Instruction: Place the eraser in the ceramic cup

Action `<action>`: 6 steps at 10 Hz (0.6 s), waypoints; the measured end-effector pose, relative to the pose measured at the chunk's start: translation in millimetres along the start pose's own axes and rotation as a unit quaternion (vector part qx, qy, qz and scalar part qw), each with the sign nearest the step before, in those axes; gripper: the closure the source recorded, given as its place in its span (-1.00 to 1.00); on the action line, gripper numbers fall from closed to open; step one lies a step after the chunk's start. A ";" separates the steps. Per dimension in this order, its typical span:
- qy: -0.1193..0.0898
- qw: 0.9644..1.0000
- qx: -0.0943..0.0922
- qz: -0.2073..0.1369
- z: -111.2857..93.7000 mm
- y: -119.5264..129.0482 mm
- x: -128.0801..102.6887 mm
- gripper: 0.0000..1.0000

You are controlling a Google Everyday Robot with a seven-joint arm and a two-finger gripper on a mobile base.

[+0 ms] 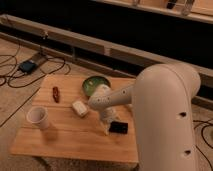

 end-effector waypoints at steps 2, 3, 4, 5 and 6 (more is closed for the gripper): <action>0.004 1.000 0.005 0.005 3.4 -2.4 -0.5 0.05; 0.007 1.000 0.006 0.007 4.0 -2.7 -0.4 0.26; 0.009 1.000 0.005 0.010 3.3 -2.3 -0.6 0.46; 0.008 1.000 0.002 0.016 0.3 -2.6 -0.9 0.64; 0.007 1.000 -0.001 0.021 -3.4 -2.4 -1.5 0.72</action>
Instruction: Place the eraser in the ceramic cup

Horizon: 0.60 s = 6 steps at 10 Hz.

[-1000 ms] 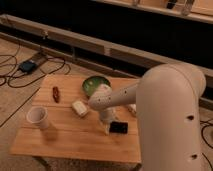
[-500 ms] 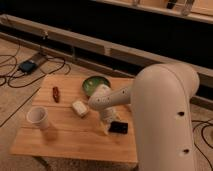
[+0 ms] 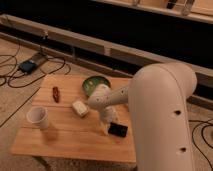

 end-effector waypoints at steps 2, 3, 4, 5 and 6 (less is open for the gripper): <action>-0.014 1.000 -0.008 0.013 -16.5 -1.1 -4.4 0.73; -0.024 0.999 -0.011 0.017 -29.7 1.0 -8.0 0.73; -0.034 0.999 -0.015 0.018 -43.2 6.6 -13.3 0.73; -0.044 0.999 -0.019 0.016 -57.0 13.8 -19.8 0.73; -0.057 0.998 -0.023 0.015 -71.0 20.9 -26.8 0.73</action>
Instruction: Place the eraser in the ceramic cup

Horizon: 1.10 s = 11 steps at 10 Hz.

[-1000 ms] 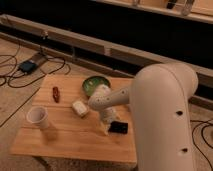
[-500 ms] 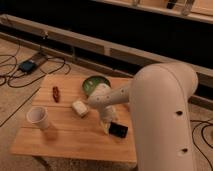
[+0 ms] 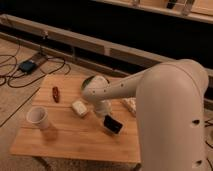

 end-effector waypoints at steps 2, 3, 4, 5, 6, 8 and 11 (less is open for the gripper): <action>-0.034 0.999 -0.011 -0.007 -30.9 21.3 -23.3 0.73; -0.053 0.998 -0.016 -0.014 -48.7 33.9 -37.7 0.73; -0.070 0.997 -0.021 -0.024 -65.8 46.4 -51.1 0.73; -0.093 0.995 -0.030 -0.036 -87.9 62.4 -68.5 0.73; -0.115 0.992 -0.038 -0.046 -107.0 75.1 -84.2 0.73; -0.155 0.984 -0.064 -0.064 -142.0 101.4 -112.6 0.73; -0.209 0.968 -0.114 -0.078 -182.3 133.6 -147.4 0.73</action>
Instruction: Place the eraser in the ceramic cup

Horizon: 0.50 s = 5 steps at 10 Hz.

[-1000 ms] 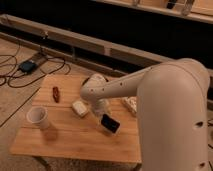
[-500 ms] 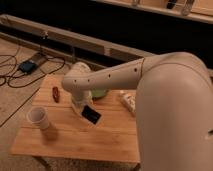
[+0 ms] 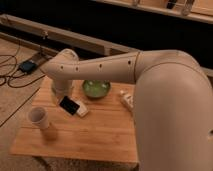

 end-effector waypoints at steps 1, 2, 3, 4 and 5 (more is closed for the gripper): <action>-0.018 1.000 -0.017 -0.003 -2.5 10.9 -14.6 0.73; -0.034 0.999 -0.032 -0.007 -3.1 19.6 -25.8 0.73; -0.042 0.998 -0.041 -0.010 -3.5 25.1 -31.7 0.73; -0.055 0.997 -0.053 -0.016 -6.0 31.4 -39.7 0.73; -0.069 0.995 -0.065 -0.020 -9.0 36.9 -47.5 0.73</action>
